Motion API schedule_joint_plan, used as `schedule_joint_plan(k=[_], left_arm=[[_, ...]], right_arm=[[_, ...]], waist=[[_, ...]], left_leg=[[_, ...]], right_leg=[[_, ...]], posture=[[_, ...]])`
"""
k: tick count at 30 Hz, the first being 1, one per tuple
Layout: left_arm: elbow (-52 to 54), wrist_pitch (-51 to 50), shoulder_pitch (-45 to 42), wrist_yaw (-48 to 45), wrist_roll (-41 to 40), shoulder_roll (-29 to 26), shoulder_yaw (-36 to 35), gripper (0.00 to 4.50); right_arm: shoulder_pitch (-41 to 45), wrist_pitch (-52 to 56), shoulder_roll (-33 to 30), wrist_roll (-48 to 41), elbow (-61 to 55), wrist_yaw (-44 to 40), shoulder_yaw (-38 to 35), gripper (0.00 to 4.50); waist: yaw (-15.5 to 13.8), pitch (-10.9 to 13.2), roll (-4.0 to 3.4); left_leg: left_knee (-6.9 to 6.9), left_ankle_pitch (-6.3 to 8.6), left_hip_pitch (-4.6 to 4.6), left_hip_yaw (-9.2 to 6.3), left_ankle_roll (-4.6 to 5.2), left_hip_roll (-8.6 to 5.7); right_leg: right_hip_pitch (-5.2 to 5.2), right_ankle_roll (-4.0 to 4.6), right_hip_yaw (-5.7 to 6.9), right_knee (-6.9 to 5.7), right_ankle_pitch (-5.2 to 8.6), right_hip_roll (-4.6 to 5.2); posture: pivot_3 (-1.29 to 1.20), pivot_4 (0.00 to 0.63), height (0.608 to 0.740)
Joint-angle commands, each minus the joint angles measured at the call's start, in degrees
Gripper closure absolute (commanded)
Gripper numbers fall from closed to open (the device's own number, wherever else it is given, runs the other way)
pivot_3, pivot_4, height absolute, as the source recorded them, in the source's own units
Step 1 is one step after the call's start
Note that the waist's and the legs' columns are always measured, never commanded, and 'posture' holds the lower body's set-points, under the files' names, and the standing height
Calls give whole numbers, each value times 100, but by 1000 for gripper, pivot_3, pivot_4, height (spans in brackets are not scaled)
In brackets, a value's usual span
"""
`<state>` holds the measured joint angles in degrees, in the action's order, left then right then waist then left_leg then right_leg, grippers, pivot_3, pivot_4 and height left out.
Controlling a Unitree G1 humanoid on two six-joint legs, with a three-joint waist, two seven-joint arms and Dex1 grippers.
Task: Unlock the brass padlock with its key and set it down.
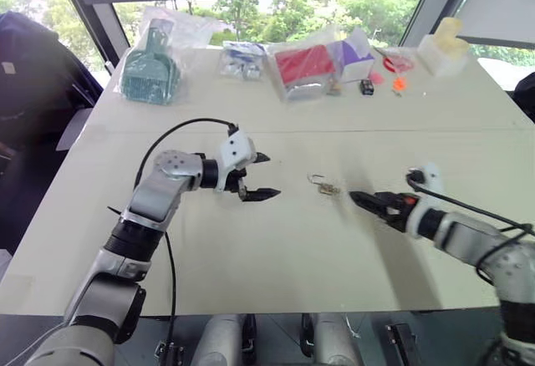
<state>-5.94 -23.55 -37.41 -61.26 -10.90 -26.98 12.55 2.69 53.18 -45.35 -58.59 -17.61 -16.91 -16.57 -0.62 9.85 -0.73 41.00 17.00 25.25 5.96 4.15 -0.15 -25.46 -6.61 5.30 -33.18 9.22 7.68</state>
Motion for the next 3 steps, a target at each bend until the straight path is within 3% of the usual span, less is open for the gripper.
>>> schedule_joint_plan(k=[1,3], left_arm=[[184,-370,111,13,-307,-173,-345,73],[363,-526,257,-14,-394,-300,-397,73]], right_arm=[[-575,-316,-332,223,-741,-845,-403,26],[-890,-377,-398,229,-931,-1091,-625,26]], waist=[[-4,0,1],[1,0,1]], left_leg=[[0,0,-2,-1,0,3],[-4,0,-9,-2,-1,9]], right_leg=[[0,0,0,-1,1,-3],[2,1,1,-3,3,-6]], posture=[[0,150,735],[0,150,735]])
